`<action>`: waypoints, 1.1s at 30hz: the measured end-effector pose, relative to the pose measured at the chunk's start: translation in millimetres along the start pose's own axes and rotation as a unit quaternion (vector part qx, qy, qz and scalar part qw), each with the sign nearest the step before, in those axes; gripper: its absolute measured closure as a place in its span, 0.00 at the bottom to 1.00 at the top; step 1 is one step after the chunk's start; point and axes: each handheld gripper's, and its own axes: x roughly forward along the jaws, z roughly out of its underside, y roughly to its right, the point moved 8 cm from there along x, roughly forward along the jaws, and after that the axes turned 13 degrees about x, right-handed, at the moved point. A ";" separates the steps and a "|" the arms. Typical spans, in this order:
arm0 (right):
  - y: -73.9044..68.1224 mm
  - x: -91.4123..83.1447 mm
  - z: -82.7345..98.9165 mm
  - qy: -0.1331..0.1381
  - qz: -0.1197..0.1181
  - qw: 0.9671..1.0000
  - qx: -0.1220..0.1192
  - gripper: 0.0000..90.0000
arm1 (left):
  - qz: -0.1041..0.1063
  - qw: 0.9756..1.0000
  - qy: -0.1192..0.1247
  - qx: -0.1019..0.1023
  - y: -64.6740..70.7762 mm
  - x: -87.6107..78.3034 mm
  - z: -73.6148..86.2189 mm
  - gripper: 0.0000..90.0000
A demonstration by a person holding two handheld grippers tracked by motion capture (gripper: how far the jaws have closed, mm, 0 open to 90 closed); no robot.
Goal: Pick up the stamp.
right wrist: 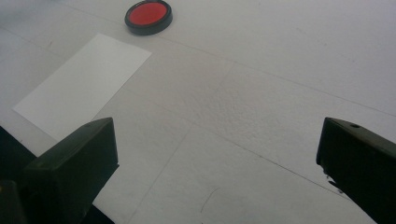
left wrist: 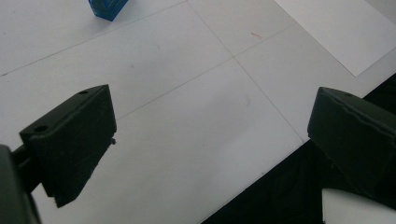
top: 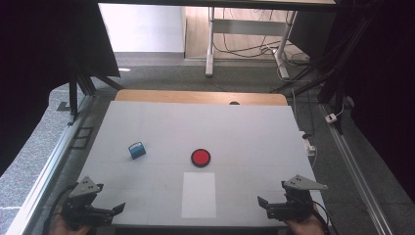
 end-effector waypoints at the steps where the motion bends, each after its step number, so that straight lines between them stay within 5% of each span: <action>1: 0.0 0.0 0.0 0.000 0.000 1.000 0.000 0.00 | 0.000 1.000 0.000 0.002 0.0 -0.1 0.0 0.02; 13: -1.8 1.1 0.7 -0.007 -0.011 1.000 -0.004 0.00 | 0.016 1.000 0.008 -0.011 -1.6 -1.4 0.3 0.00; 33: -4.5 3.0 1.4 -0.014 -0.019 1.000 -0.013 0.00 | 0.008 1.000 0.009 -0.017 -1.5 -2.8 -0.1 0.00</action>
